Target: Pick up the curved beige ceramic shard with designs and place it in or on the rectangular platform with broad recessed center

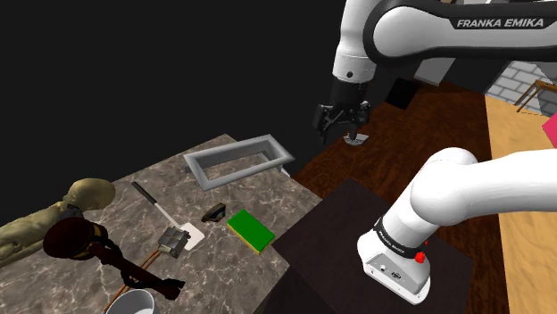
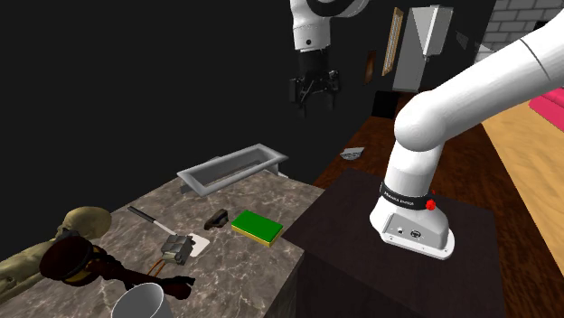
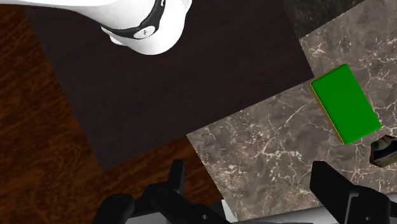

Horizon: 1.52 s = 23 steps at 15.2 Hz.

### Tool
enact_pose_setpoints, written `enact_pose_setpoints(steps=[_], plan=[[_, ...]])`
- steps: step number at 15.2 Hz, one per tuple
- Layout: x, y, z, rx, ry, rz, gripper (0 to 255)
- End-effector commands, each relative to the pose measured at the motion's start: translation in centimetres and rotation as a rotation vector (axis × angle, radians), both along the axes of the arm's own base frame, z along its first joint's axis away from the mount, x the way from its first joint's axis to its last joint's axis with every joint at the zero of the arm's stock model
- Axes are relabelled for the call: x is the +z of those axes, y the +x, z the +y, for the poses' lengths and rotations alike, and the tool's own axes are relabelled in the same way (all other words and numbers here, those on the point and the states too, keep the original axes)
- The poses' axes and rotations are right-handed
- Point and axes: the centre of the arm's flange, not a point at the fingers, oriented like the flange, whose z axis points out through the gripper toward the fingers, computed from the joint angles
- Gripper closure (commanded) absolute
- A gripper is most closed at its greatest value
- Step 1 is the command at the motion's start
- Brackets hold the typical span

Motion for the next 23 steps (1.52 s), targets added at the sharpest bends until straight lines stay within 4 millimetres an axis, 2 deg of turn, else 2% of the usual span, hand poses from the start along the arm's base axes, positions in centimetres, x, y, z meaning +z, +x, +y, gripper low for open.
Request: enact_pose_setpoints(steps=[1, 6, 12, 23], plan=[[-1.6, 0.4, 2.0, -0.071, -0.002, -0.005, 0], [-5.8, 1.5, 6.7, -0.235, -0.008, -0.015, 0], [-10.8, 4.0, 12.0, -0.432, -0.016, -0.026, 0], [-19.9, 11.0, 19.9, -0.792, -0.031, -0.048, 0]])
